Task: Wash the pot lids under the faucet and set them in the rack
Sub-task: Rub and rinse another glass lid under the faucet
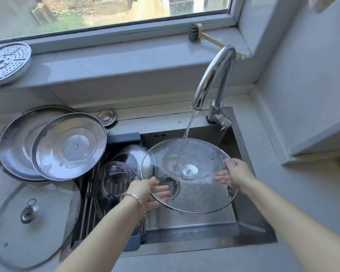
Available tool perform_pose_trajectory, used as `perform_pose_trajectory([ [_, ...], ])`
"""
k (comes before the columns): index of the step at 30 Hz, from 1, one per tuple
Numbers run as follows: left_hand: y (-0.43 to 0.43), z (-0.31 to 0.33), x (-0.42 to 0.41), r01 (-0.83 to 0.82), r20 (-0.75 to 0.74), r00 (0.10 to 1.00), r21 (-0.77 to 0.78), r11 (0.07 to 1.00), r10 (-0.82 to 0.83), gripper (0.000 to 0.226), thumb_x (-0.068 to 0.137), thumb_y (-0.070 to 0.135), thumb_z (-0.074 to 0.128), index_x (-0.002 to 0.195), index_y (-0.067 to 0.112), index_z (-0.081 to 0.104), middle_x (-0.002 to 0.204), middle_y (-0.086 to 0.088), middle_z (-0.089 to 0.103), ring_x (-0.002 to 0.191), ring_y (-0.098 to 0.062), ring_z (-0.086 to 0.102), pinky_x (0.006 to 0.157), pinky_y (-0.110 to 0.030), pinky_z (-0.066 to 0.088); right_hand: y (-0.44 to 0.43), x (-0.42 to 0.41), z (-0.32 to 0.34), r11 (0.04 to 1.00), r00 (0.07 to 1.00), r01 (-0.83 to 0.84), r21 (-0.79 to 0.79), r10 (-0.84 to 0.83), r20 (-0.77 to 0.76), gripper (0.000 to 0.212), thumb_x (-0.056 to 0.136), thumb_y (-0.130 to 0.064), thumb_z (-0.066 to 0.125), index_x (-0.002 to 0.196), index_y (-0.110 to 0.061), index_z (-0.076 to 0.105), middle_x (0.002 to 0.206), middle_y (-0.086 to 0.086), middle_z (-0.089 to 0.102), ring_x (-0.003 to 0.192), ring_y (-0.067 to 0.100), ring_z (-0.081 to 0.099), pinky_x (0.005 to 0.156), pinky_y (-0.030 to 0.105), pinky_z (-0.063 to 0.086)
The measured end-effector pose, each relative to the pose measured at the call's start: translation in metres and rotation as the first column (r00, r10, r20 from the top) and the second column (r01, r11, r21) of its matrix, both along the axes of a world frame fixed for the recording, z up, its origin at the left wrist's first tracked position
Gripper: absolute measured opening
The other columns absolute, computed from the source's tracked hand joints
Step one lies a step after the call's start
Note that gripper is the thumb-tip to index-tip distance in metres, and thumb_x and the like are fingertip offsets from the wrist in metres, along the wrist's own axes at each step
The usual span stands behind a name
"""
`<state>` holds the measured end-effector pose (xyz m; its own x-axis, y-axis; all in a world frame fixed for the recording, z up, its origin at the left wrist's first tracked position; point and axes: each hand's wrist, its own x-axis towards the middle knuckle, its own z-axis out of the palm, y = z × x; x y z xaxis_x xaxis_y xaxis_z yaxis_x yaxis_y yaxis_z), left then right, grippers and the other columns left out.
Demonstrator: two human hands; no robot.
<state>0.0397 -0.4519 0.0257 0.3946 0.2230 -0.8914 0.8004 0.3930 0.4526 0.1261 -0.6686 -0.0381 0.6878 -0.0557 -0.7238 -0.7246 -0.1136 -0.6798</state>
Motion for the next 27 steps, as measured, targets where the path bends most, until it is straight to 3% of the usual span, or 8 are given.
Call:
perform_pose_trajectory([
  [3, -0.009, -0.017, -0.004, -0.057, -0.069, 0.996, -0.131, 0.99, 0.048, 0.017, 0.1, 0.018, 0.037, 0.095, 0.004, 0.047, 0.071, -0.011, 0.061, 0.042, -0.02, 0.065, 0.046, -0.031, 0.052, -0.006, 0.02, 0.027, 0.989, 0.969, -0.103, -0.104, 0.124, 0.212, 0.023, 0.1, -0.022, 0.037, 0.114, -0.006, 0.047, 0.062, 0.021, 0.059, 0.035, 0.018, 0.061, 0.035, 0.024, 0.049],
  [6, -0.02, -0.029, 0.001, -0.215, -0.08, 0.977, -0.29, 0.933, 0.2, 0.038, 0.098, 0.042, 0.036, 0.111, 0.008, 0.046, 0.087, -0.017, 0.058, 0.072, -0.03, 0.061, 0.074, -0.047, 0.049, -0.005, 0.036, 0.056, 0.973, 0.882, -0.16, -0.165, 0.216, 0.418, 0.011, 0.099, -0.026, 0.041, 0.105, -0.022, 0.049, 0.06, 0.018, 0.059, 0.038, 0.02, 0.062, 0.04, 0.026, 0.048],
  [11, -0.023, -0.032, 0.015, -0.349, 0.016, 0.923, -0.383, 0.855, 0.384, 0.05, 0.09, 0.058, 0.038, 0.09, 0.01, 0.051, 0.089, -0.014, 0.06, 0.082, -0.029, 0.059, 0.09, -0.053, 0.043, -0.006, 0.041, 0.076, 0.987, 0.789, -0.132, -0.093, 0.162, 0.593, 0.012, 0.097, -0.027, 0.045, 0.09, -0.024, 0.054, 0.049, 0.005, 0.063, 0.041, 0.016, 0.063, 0.038, 0.022, 0.047],
  [17, 0.001, -0.003, 0.016, -0.157, 0.395, 0.907, -0.007, 0.988, 0.147, 0.037, 0.1, 0.028, 0.034, 0.079, 0.004, 0.053, 0.074, -0.017, 0.071, 0.059, -0.022, 0.07, 0.064, -0.034, 0.056, -0.003, 0.021, 0.034, 0.986, 0.885, 0.121, 0.113, -0.159, 0.437, 0.023, 0.099, -0.028, 0.038, 0.08, -0.018, 0.045, 0.043, 0.002, 0.062, 0.035, 0.013, 0.06, 0.033, 0.017, 0.045],
  [20, 0.011, 0.011, 0.009, 0.037, 0.496, 0.847, 0.305, 0.952, -0.192, 0.028, 0.1, 0.018, 0.035, 0.122, 0.008, 0.048, 0.106, -0.017, 0.066, 0.079, -0.015, 0.071, 0.074, -0.03, 0.057, 0.006, 0.003, 0.007, 0.964, 0.94, 0.185, 0.191, -0.23, 0.25, 0.023, 0.1, -0.03, 0.038, 0.082, -0.017, 0.045, 0.042, 0.003, 0.062, 0.036, 0.013, 0.061, 0.035, 0.017, 0.046],
  [22, 0.017, 0.016, -0.001, 0.243, 0.437, 0.722, 0.566, 0.788, -0.537, 0.061, 0.096, 0.028, 0.043, 0.148, 0.022, 0.012, 0.141, -0.003, 0.042, 0.116, -0.011, 0.056, 0.101, -0.031, 0.044, 0.009, -0.008, -0.004, 0.957, 0.966, 0.189, 0.218, -0.221, 0.134, 0.024, 0.099, -0.032, 0.039, 0.084, -0.016, 0.047, 0.046, 0.005, 0.062, 0.038, 0.012, 0.062, 0.035, 0.016, 0.046],
  [24, 0.021, 0.018, -0.013, 0.45, 0.206, 0.516, 0.76, 0.468, -0.831, 0.099, 0.076, 0.063, 0.05, 0.143, 0.037, -0.017, 0.153, 0.006, -0.004, 0.142, -0.008, 0.01, 0.114, -0.029, 0.018, 0.008, -0.014, -0.008, 0.959, 0.982, 0.172, 0.224, -0.184, 0.035, 0.023, 0.099, -0.032, 0.04, 0.085, -0.015, 0.048, 0.06, 0.012, 0.061, 0.039, 0.012, 0.063, 0.034, 0.016, 0.047],
  [27, 0.023, 0.012, -0.022, 0.566, -0.066, 0.311, 0.814, 0.129, -0.948, 0.114, 0.033, 0.098, 0.031, 0.126, 0.059, -0.022, 0.136, 0.001, -0.043, 0.132, -0.019, -0.04, 0.112, -0.035, -0.011, -0.004, -0.013, -0.008, 0.967, 0.988, 0.146, 0.208, -0.132, -0.079, 0.02, 0.098, -0.031, 0.042, 0.096, -0.011, 0.047, 0.076, 0.016, 0.056, 0.04, 0.013, 0.064, 0.033, 0.017, 0.047],
])
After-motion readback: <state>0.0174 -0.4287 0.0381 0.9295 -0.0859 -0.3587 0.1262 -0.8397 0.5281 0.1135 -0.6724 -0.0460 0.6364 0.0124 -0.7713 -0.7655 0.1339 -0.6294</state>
